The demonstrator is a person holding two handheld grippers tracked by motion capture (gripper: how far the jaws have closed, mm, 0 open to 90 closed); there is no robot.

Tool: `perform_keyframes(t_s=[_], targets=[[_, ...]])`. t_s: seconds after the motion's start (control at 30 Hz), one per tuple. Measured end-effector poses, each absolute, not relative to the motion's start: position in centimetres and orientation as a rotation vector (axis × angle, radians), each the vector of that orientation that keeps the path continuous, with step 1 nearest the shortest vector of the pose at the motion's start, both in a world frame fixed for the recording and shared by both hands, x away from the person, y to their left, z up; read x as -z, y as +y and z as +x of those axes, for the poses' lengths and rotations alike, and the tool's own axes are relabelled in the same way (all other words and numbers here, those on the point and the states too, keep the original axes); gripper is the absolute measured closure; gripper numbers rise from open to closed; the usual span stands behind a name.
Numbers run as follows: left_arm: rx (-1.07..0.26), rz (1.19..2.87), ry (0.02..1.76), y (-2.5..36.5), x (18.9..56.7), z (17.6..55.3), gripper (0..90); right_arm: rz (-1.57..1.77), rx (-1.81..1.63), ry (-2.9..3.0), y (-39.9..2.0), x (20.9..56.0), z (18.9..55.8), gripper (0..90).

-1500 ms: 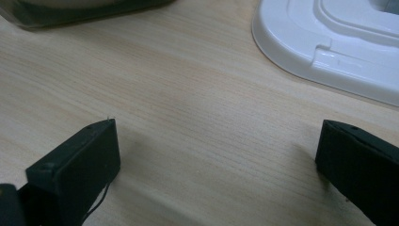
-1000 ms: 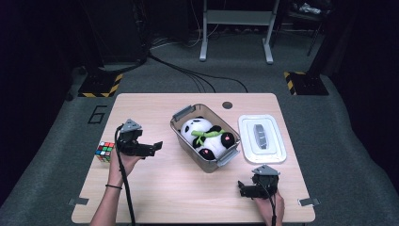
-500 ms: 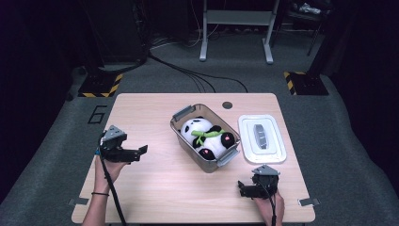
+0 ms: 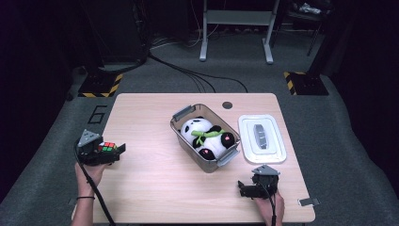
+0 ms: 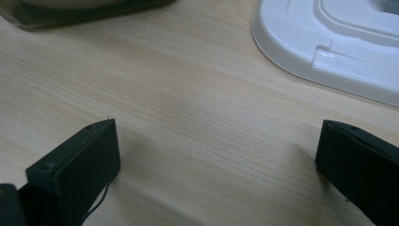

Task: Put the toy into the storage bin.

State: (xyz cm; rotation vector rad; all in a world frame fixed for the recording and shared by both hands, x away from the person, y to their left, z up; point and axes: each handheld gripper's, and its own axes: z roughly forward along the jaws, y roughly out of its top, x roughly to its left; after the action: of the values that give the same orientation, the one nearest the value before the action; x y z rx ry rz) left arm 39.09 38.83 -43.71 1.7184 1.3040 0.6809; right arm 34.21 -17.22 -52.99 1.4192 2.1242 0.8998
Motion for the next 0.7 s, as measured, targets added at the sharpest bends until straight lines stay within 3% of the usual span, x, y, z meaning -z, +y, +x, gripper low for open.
perform_keyframes(t_s=[0.33,0.7], targets=[[-0.694,1.689,1.457,42.1,46.4,40.3,0.0,1.418,-0.899,2.126,-17.2,53.0,34.2,0.0],[-0.655,1.75,1.521,42.7,49.7,41.8,3.2,1.419,-0.899,2.125,-17.2,53.0,34.2,0.0]])
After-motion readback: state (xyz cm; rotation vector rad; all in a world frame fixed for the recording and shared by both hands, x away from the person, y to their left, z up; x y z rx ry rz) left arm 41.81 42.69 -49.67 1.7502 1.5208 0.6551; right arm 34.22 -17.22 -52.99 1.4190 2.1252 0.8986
